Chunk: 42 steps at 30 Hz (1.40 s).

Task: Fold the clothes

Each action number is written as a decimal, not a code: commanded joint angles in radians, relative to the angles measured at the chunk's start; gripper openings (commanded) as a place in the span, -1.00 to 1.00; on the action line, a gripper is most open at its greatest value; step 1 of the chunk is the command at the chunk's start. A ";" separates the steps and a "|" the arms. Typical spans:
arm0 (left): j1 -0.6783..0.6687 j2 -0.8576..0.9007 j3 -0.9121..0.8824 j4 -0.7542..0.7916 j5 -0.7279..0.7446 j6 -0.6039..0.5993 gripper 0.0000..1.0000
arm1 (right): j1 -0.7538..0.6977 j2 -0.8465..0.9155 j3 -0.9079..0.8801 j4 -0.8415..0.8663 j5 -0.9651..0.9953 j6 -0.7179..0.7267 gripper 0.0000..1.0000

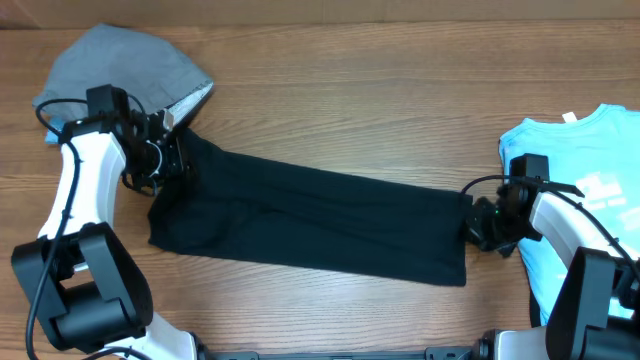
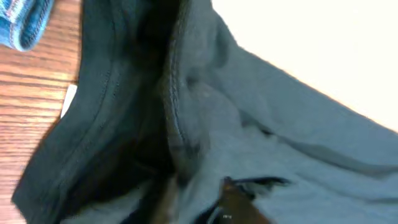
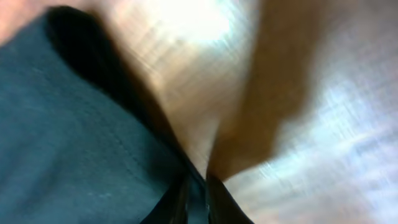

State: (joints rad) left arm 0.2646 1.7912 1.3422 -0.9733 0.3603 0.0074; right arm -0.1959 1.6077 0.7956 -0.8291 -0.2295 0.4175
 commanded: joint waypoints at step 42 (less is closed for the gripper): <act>-0.066 0.114 0.010 -0.043 -0.223 -0.029 -0.65 | -0.019 -0.108 -0.140 0.208 -0.057 -0.056 0.12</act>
State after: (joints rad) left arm 0.1982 1.9137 1.3472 -1.0073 0.0528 -0.0189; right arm -0.1963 1.4929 0.6731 -0.6098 -0.3317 0.3904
